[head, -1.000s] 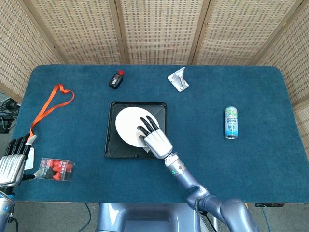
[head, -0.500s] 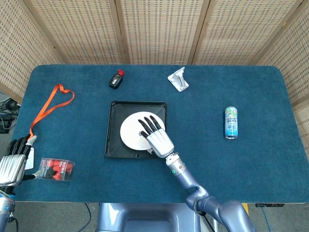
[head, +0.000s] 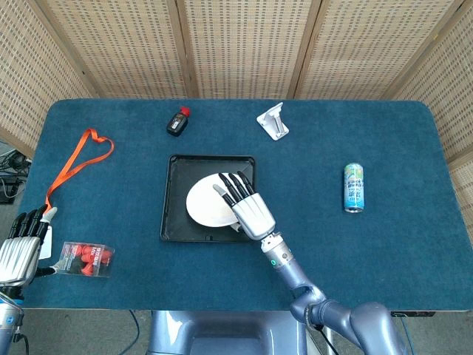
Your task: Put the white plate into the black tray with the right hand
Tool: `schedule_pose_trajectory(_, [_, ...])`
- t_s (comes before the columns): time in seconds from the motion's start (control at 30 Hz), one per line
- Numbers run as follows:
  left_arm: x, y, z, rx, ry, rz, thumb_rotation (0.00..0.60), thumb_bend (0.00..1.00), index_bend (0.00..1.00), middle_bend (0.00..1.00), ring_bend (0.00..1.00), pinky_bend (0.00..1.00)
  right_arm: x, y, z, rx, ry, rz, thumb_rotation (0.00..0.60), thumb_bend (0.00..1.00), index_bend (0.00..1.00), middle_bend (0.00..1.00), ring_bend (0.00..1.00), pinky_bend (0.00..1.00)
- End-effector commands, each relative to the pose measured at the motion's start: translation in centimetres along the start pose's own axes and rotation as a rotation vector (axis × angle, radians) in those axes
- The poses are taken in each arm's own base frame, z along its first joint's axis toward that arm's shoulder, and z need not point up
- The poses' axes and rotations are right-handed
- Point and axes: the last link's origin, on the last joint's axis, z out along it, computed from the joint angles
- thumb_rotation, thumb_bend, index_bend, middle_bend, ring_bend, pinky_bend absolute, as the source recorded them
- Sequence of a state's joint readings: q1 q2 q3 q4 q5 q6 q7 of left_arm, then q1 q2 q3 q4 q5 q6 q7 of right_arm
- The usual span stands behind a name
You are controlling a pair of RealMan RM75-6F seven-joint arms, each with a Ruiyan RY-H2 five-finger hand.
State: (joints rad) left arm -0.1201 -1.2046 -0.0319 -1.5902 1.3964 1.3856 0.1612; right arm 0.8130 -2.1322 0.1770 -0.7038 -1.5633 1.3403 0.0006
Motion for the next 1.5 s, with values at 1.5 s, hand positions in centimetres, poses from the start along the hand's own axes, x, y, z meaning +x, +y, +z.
schedule_pose_trajectory(1.5, [-0.2, -0.3, -0.3, -0.001, -0.007, -0.001, 0.600, 0.00, 0.00, 0.00, 0.00, 0.00, 2.4, 3.1, -4.5, -0.102, -0.039, -0.016, 0.600, 0.00, 0.07, 0.00, 0.00, 0.00])
